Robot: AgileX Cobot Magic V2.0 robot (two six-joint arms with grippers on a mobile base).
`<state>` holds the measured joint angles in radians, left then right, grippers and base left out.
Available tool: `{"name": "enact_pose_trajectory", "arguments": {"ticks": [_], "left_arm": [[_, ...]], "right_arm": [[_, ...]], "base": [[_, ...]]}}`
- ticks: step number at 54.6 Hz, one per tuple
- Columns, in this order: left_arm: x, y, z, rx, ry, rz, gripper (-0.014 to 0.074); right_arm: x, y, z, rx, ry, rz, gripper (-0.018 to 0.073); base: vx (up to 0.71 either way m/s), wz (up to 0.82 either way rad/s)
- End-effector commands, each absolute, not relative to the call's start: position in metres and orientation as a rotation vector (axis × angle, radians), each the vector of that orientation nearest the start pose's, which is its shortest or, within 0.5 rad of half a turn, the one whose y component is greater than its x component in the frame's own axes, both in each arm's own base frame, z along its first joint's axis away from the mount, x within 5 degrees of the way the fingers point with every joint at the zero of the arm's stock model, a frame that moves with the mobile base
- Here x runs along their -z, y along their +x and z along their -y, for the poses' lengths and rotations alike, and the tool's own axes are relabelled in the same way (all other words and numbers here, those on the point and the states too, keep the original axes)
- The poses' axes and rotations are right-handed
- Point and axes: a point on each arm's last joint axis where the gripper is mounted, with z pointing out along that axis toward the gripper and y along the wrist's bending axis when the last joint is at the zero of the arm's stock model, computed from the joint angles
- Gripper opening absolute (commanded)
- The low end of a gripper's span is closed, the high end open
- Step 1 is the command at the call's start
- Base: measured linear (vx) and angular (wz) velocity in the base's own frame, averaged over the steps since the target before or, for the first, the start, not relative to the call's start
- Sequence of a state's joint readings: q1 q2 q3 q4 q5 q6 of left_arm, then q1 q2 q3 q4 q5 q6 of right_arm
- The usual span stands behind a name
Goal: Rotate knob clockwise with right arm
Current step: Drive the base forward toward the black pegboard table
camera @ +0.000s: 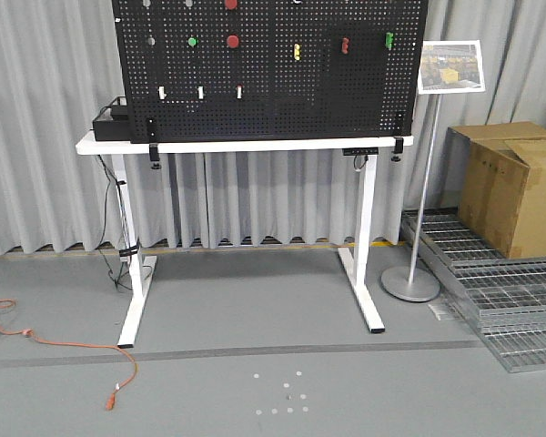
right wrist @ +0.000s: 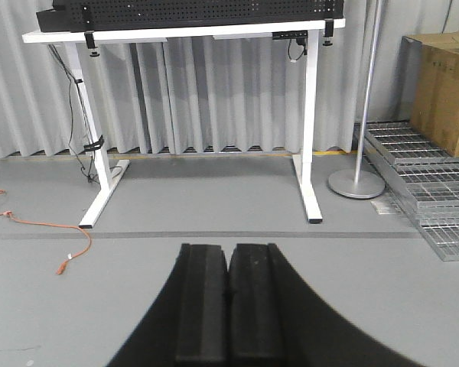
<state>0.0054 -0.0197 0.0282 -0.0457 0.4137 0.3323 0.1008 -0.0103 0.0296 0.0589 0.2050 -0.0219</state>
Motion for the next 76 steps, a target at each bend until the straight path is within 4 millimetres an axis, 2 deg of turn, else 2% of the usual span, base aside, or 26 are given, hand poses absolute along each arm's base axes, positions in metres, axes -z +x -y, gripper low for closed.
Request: {"name": "enact_pose_trajectory", "arguments": {"ticks": [1,76], "left_arm": [[-0.1684,0.0532,0.0013,-0.185,0.266,-1.819,-0.0006],[-0.1684,0.0532,0.0013,-0.185,0.266,-1.819,-0.0006]], "right_arm": [[-0.1881,0.0562,-0.0062,-0.104,-0.063,-1.633,-0.0006],[-0.1881,0.0562,-0.0062,-0.104,-0.063,-1.632,-0.0006]], "base": [[0.00,0.00],[0.02,-0.01]]}}
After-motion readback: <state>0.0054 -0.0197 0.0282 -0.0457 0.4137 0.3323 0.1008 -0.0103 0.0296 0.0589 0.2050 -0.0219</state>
